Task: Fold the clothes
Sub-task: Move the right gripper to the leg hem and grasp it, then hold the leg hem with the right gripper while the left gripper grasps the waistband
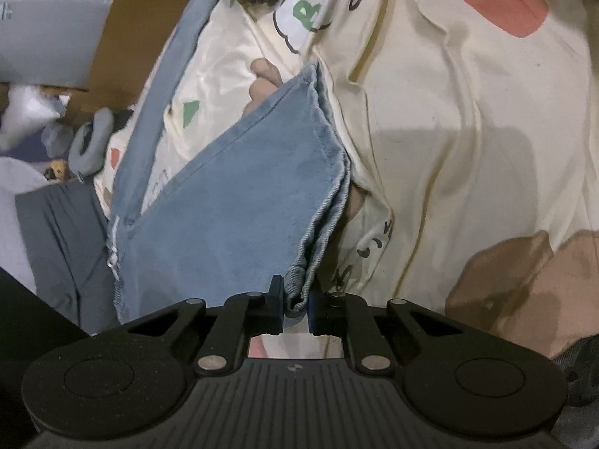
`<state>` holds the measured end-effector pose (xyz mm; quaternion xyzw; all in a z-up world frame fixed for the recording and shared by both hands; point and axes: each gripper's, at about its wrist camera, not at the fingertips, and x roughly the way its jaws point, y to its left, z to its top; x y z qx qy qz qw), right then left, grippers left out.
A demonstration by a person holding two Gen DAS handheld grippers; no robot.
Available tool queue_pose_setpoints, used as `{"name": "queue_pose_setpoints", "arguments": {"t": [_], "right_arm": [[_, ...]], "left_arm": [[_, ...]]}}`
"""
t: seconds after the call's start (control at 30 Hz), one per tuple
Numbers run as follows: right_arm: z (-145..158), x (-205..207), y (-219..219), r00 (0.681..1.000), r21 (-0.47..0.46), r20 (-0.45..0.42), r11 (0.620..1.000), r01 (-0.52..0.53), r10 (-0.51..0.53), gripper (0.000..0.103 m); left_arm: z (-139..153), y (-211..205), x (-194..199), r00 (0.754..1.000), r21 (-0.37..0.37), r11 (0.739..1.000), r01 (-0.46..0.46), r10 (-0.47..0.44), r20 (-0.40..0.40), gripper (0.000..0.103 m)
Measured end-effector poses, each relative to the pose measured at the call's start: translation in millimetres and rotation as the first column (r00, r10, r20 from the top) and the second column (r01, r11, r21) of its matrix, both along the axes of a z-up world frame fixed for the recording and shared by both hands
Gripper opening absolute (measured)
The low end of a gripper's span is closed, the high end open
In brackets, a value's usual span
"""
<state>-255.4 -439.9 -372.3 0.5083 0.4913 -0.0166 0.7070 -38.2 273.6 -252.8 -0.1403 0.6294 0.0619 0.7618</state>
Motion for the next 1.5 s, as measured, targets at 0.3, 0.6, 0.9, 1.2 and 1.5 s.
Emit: {"name": "queue_pose_setpoints", "arguments": {"t": [0.3, 0.6, 0.9, 1.2, 1.5], "right_arm": [[-20.0, 2.8, 1.3, 0.999, -0.003, -0.051, 1.000, -0.005, 0.005, 0.014], [-28.7, 7.4, 7.0, 0.996, 0.000, -0.087, 1.000, -0.018, 0.018, 0.011], [15.2, 10.0, 8.8, 0.997, -0.058, -0.072, 0.997, -0.045, 0.041, 0.010], [63.3, 26.9, 9.3, 0.997, -0.103, -0.059, 0.993, -0.056, 0.050, 0.009], [98.7, 44.7, 4.7, 0.999, -0.143, -0.048, 0.989, -0.029, 0.022, 0.009]], "left_arm": [[15.6, -6.7, 8.9, 0.999, -0.002, 0.999, 0.041, -0.041, 0.018, 0.096], [-0.9, -16.0, 18.1, 0.999, -0.024, 0.999, 0.042, -0.042, 0.005, 0.096], [-26.8, -22.6, 18.7, 1.000, -0.061, 0.998, 0.019, -0.018, 0.021, 0.093], [-50.4, -7.0, 12.6, 0.994, -0.150, 0.985, -0.085, 0.095, 0.060, 0.076], [-75.1, 24.3, -1.8, 0.953, -0.214, 0.944, -0.253, 0.281, 0.110, 0.052]]}}
